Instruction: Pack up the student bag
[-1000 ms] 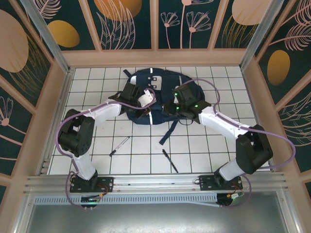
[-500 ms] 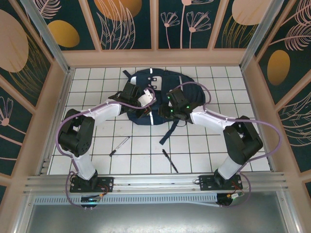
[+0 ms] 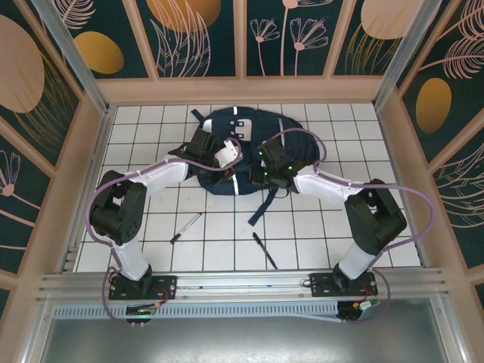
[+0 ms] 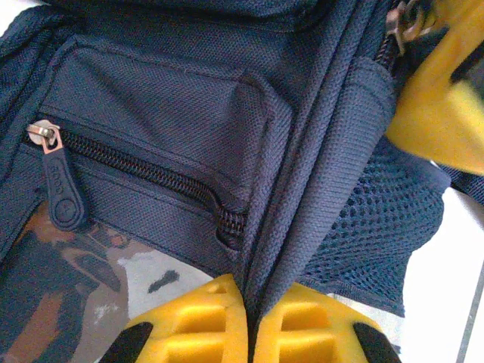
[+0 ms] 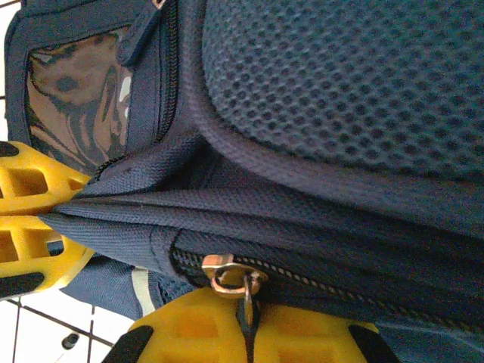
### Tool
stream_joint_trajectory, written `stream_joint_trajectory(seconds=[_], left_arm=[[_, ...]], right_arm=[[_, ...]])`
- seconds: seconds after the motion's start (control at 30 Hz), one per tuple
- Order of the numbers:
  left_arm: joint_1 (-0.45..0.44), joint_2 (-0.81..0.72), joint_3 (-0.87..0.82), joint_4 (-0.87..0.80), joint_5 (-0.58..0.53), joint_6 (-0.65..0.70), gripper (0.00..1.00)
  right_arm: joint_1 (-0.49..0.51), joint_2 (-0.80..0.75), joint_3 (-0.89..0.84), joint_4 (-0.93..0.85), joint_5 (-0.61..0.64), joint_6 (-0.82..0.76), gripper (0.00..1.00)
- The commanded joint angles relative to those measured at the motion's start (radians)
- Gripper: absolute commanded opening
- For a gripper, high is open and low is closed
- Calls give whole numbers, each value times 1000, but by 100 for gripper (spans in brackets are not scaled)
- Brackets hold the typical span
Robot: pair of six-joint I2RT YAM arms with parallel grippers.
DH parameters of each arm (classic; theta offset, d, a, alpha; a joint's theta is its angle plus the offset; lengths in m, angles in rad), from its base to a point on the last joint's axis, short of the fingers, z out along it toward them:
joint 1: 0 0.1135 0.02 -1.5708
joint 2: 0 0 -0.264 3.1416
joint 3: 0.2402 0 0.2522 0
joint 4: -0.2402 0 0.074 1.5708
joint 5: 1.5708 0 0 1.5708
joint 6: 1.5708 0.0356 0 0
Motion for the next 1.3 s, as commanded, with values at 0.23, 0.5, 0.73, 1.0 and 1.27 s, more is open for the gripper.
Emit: stream_joint_trajectory(seconds=[0.23,0.5,0.73,1.0,1.27], left_arm=[[19,-119,-42,71,-25,147,0],[79,-139,-63,191,-159,230,1],[168,58,296,-16,-583,-347,65],[172,-69,199,-77,-68,-1033,76],[85,-156,39,-38,34,-1289,76]], right_arm=[[-288,-264,-171,-180,-11,-162,0],[-400,-302,-232,-191,-69,-235,0],[-303,-307,-246,-58,-386,-288,0],[-122,-179,-171,99,-438,-271,0],[-52,-98,-134,164,-444,-285,0]])
